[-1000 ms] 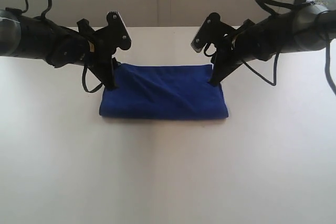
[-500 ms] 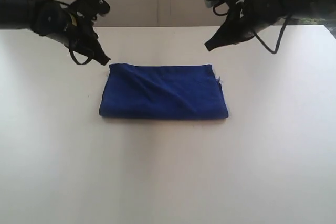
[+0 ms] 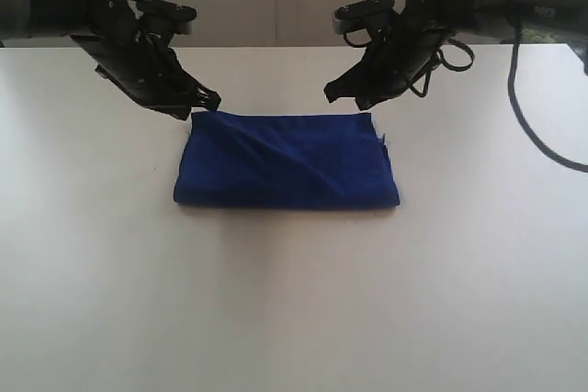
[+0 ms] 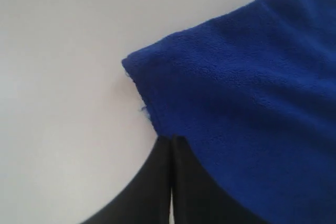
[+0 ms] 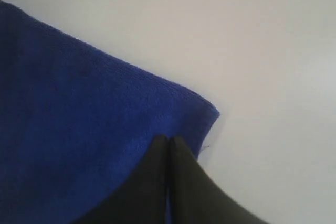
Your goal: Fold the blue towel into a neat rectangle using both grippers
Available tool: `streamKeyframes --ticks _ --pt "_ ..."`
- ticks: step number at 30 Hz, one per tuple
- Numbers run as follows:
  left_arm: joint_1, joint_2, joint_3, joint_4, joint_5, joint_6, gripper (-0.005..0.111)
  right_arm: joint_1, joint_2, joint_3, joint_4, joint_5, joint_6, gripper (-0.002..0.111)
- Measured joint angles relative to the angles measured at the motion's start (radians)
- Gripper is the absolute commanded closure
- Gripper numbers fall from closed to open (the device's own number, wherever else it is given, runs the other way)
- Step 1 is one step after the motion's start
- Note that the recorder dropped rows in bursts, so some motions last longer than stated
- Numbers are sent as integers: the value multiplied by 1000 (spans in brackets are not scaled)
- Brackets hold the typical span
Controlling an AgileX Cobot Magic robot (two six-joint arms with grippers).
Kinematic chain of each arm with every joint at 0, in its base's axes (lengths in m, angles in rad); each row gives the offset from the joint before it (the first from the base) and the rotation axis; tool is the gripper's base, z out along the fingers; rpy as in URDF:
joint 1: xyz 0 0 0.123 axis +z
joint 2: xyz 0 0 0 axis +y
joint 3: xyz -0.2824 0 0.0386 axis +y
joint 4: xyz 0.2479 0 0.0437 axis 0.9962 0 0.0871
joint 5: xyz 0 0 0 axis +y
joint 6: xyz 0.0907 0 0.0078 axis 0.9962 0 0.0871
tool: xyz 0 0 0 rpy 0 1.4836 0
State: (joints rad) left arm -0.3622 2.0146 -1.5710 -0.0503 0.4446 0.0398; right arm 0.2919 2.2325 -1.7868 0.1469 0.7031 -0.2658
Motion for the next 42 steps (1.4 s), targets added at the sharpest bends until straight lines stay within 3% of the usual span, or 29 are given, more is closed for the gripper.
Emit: streamKeyframes --ticks 14,37,42 --pt "0 87 -4 -230 21 77 107 0 104 -16 27 -58 -13 108" --pt "0 161 -32 -190 74 92 107 -43 116 -23 -73 -55 -13 108" --pt "0 161 -32 -190 74 92 107 -52 68 -35 -4 -50 -13 108"
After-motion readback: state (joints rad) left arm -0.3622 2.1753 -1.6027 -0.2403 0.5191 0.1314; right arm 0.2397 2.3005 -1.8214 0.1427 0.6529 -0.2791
